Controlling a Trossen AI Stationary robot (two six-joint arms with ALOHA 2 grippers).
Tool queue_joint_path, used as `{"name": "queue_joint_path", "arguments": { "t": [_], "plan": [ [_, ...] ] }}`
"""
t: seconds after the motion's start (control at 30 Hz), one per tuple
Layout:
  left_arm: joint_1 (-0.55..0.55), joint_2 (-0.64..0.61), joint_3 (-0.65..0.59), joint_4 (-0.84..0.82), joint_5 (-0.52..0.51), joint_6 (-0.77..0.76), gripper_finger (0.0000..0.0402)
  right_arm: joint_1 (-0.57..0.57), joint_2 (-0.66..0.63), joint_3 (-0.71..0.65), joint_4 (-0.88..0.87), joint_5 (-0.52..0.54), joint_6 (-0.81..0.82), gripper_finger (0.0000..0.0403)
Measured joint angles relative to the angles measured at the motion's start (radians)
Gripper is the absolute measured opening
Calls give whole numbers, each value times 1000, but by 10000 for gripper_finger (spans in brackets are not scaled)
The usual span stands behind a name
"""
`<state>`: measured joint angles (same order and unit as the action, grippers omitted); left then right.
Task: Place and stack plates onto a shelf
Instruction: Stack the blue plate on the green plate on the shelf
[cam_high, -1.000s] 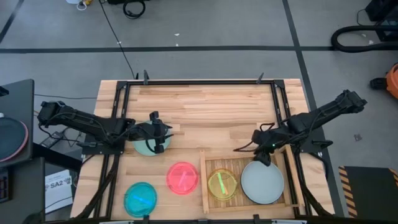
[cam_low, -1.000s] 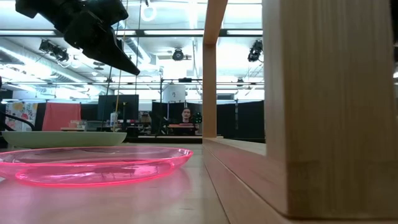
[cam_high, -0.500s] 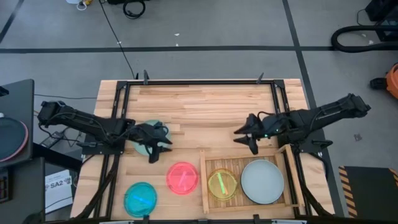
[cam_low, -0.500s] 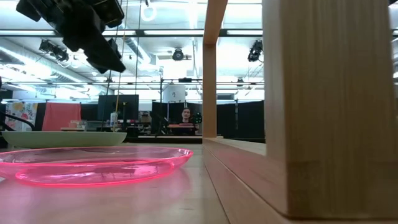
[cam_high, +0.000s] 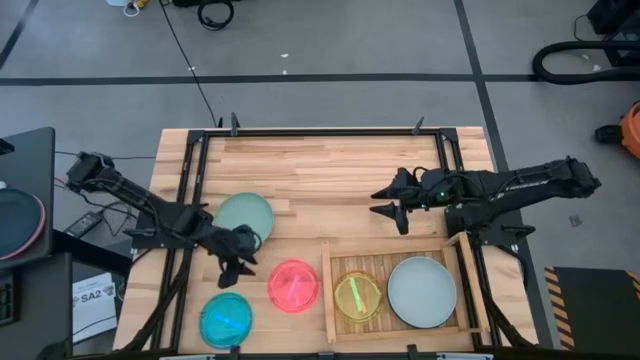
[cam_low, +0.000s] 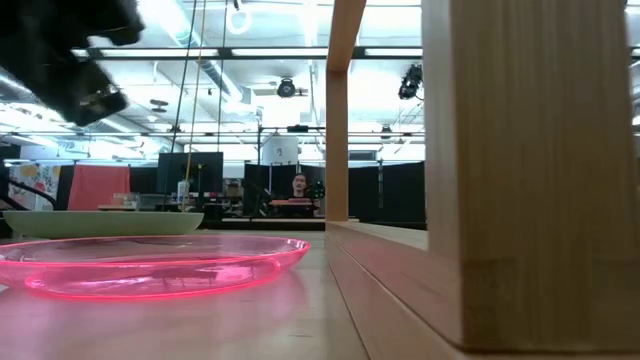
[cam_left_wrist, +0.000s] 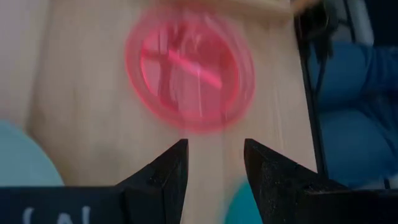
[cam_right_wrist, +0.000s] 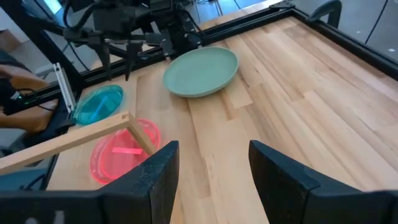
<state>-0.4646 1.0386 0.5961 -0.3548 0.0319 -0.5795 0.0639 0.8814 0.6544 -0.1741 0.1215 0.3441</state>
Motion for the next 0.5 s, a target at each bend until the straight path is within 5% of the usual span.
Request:
{"name": "queue_joint_path", "arguments": {
  "t": [0.5],
  "plan": [
    [-264,2,0,-205,-103,-229,162,-10,0,0,-2,-41,-7,199]
  ]
}}
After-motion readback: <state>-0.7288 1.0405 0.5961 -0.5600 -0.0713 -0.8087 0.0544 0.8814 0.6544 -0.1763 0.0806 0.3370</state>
